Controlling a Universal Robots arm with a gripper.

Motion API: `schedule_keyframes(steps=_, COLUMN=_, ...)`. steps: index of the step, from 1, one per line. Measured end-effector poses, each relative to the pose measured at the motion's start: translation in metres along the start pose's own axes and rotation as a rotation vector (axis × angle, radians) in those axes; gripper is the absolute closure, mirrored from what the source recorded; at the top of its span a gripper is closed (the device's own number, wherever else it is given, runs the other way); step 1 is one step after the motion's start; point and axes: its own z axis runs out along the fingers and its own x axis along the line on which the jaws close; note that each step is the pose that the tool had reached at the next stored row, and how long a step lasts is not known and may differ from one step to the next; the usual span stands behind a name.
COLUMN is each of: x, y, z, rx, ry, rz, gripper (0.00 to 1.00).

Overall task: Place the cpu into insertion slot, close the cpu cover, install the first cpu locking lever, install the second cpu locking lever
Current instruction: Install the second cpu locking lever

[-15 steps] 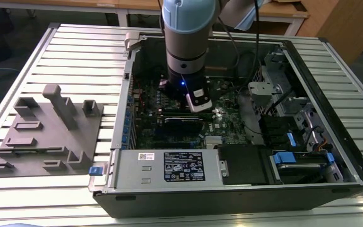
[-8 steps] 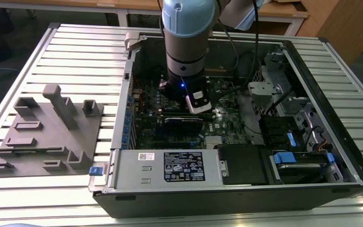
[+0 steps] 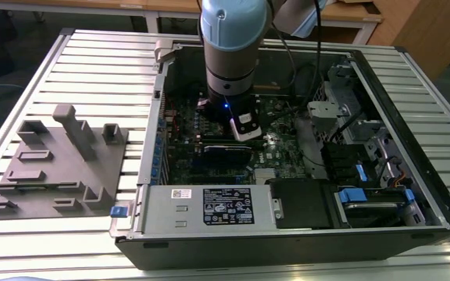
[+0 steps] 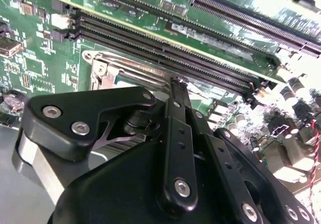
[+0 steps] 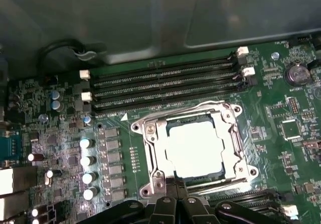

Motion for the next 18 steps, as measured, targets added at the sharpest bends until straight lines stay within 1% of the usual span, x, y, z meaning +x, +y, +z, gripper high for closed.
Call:
schedule_keyframes(steps=2, x=0.0, y=0.0001, z=0.0007, rx=-0.01, ry=0.0014, rz=0.001, gripper=0.89)
schedule_keyframes(steps=5, x=0.0002, y=-0.0002, z=0.0007, rx=-0.0214, ry=0.004, rz=0.002, gripper=0.89)
schedule_keyframes(steps=8, x=0.0002, y=-0.0001, z=0.0007, rx=-0.0266, ry=0.0048, rz=0.002, gripper=0.89)
schedule_keyframes(steps=10, x=0.0001, y=0.0004, z=-0.0017, rx=-0.0275, ry=0.0051, rz=0.002, gripper=0.89)
schedule_keyframes(steps=12, x=-0.0001, y=0.002, z=-0.0079, rx=-0.0278, ry=0.0051, rz=0.002, gripper=0.89)
schedule_keyframes(steps=18, x=-0.0008, y=0.008, z=-0.0318, rx=-0.0277, ry=0.0052, rz=0.002, gripper=0.89)
